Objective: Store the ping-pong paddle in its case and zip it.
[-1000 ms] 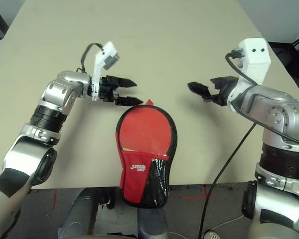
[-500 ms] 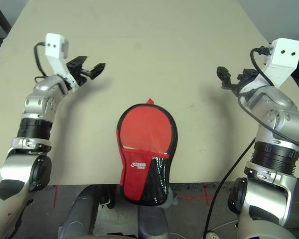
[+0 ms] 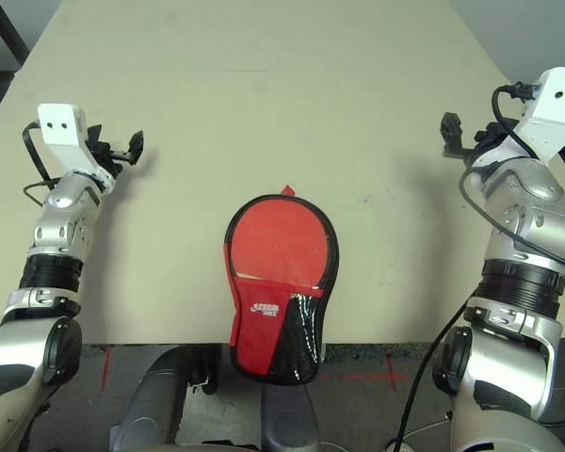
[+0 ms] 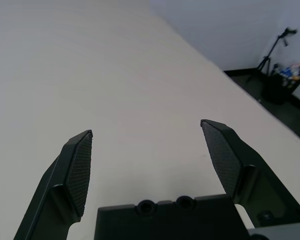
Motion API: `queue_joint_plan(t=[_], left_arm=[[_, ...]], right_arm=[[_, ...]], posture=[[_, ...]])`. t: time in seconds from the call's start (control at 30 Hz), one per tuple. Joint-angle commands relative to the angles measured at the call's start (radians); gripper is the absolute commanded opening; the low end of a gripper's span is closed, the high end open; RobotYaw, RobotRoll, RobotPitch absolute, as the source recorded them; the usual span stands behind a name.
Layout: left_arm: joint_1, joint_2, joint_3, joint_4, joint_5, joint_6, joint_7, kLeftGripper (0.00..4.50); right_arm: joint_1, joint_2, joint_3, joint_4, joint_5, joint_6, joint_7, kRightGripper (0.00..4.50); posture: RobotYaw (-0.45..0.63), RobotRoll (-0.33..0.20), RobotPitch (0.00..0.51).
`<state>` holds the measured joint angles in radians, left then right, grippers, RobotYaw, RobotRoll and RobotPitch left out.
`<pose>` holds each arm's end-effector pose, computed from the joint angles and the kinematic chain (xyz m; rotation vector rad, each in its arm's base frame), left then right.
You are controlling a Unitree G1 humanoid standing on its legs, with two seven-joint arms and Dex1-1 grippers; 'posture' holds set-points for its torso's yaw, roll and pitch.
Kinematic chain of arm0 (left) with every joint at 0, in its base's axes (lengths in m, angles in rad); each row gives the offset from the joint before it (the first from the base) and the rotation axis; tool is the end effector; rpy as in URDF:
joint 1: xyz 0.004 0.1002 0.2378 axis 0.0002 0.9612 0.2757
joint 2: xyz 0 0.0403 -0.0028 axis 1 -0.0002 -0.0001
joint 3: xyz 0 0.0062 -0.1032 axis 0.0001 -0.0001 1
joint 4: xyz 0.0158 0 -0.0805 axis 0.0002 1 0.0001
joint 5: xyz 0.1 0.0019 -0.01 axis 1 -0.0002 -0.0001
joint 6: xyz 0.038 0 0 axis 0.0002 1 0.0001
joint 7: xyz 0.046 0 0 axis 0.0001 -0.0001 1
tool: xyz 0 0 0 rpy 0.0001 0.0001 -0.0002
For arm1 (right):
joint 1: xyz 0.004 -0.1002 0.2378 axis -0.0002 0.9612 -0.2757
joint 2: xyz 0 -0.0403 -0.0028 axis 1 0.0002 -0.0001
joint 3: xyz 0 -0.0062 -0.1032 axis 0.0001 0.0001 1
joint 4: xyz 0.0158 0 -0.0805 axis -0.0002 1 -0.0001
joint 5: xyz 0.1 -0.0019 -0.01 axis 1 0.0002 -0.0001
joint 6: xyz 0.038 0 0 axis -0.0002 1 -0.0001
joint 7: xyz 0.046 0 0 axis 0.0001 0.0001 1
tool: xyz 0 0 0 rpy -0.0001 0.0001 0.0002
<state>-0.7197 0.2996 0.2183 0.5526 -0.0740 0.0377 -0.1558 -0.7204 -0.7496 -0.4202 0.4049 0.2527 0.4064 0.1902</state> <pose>0.3256 0.2180 0.1455 0.0999 -0.1538 0.0013 0.2738 -0.3407 0.2344 -0.1110 -0.1393 -0.3073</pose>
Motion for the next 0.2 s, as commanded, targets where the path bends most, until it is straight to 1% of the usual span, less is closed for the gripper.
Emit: queue_joint_plan(t=[0.03,0.2], left_arm=[[0.041,0.010,0.003,-0.035,0.009,-0.013,0.032,4.50],[0.098,0.013,0.015,-0.087,0.011,-0.023,0.092,4.50]], right_arm=[[0.013,-0.010,-0.023,0.040,-0.007,-0.026,-0.007,4.48],[0.033,-0.010,-0.025,0.023,-0.001,-0.027,-0.005,4.48]], posture=[[-0.06,0.000,0.300],[-0.09,0.000,0.303]])
